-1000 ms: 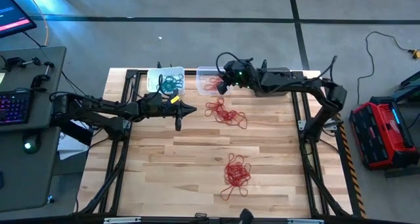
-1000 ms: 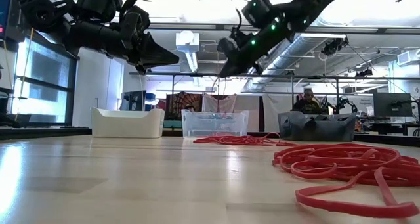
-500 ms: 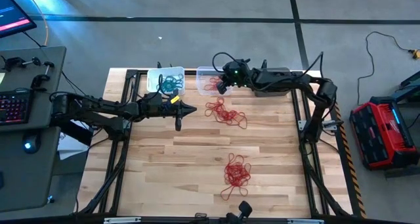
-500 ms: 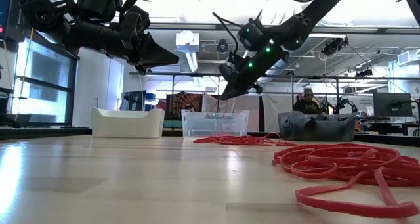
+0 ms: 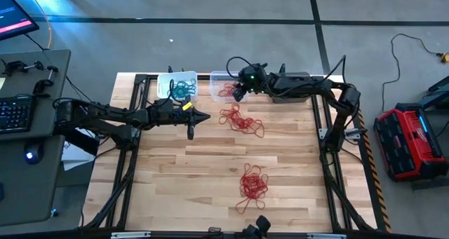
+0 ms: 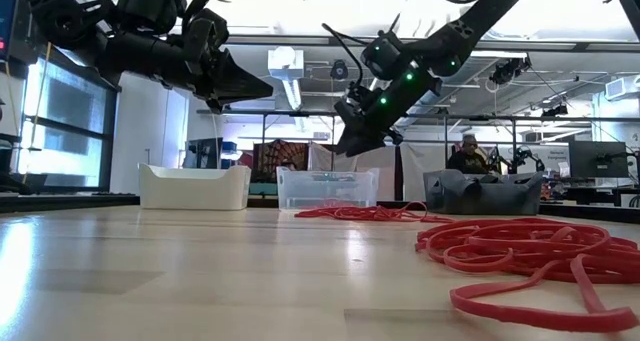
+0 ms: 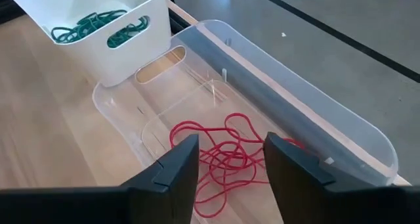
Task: Sort rubber bands into baskets
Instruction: Put the red rubber band into the transparent bin
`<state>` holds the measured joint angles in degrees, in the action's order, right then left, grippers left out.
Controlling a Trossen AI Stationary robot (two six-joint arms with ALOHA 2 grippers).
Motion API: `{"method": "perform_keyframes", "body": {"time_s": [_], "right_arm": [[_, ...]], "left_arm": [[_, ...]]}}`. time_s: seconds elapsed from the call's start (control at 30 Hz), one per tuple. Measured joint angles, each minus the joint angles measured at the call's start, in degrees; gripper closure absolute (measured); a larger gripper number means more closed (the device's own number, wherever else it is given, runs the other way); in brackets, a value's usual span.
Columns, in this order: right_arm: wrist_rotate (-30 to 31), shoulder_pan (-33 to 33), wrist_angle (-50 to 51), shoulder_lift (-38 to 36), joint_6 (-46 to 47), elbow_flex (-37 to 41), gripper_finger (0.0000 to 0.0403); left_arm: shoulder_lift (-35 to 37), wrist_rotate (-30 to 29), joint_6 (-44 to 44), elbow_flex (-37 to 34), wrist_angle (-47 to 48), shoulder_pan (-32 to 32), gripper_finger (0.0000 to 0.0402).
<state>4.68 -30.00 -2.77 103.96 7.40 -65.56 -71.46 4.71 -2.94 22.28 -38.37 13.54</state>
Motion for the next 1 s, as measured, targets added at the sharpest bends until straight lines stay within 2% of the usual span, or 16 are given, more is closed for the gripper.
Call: {"method": "perform_keyframes", "body": {"time_s": [0.13,0.4,0.63,0.77,1.0], "right_arm": [[0.0,0.2,0.8,-1.8,-1.8,0.0,0.0257],[0.0,2.5,8.2,-8.4,-7.5,0.0,0.0393],[2.8,8.0,13.1,-12.1,-7.9,2.7,0.0400],[3.8,11.9,11.9,-14.4,-5.6,8.0,0.0402],[6.9,18.9,12.0,-19.9,4.0,18.3,0.0402]], "left_arm": [[0.0,0.0,0.0,0.0,0.0,0.0,0.0401],[0.0,0.0,0.0,0.0,0.0,-0.1,0.0401],[0.0,-0.1,0.0,0.0,0.0,-0.1,0.0401],[0.0,-0.1,0.0,0.0,0.0,-0.1,0.0401],[0.0,-0.2,0.0,0.0,0.0,-0.1,0.0401]]}}
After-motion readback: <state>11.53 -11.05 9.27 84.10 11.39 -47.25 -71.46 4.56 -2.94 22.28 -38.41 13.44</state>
